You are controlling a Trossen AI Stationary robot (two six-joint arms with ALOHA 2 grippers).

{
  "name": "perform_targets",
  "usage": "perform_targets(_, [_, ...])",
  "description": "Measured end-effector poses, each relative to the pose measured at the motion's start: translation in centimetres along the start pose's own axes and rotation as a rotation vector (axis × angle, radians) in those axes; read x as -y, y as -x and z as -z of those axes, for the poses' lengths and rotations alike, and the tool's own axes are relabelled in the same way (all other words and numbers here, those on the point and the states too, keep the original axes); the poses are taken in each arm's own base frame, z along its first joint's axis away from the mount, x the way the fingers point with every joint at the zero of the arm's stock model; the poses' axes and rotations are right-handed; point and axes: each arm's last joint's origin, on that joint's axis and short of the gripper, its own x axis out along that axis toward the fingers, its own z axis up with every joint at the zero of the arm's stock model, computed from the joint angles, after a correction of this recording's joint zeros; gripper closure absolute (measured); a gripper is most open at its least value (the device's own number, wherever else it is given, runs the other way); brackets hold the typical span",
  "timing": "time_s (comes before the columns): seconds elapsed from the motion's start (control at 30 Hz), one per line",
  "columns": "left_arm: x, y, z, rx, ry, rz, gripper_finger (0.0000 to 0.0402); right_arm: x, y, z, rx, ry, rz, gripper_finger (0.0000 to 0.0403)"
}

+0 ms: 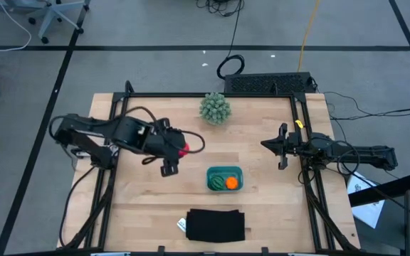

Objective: Pick and placing Produce into tupperware
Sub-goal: Put the apple into the blue bin

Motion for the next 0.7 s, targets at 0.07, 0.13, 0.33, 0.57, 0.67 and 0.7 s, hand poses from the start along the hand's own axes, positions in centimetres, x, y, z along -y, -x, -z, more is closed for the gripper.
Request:
perform_targets(0.07, [-0.6,0.3,0.0,0.011,-0.012,-0.015,0.0128,0.0,0.0,0.0,0.0,0.0,0.0,0.0403])
perform_targets(0.13, [-1.2,0.8,0.1,0.021,-0.017,-0.02,0.0128,0.0,0.0,0.0,-0.002,0.0,0.0,0.0403])
perform_targets(0.33, [-2.8,1.7,0.5,0.051,-0.004,-0.032,0.0128,0.0,0.0,0.1,-0.006,-0.001,0.001,0.0403])
perform_targets(0.57, [-3.6,-0.1,0.9,0.016,-0.037,0.014,0.0128,0.0,0.0,0.0,-0.005,-0.001,0.001,0.0403])
perform_targets(0.67, [-4.0,-1.1,1.0,-0.003,-0.052,0.022,0.0128,0.0,0.0,0.1,-0.005,-0.002,0.001,0.0403])
perform_targets(0.7, [-4.2,-1.4,0.9,0.004,-0.05,0.02,0.0128,0.0,0.0,0.0,-0.005,-0.002,0.0,0.0403])
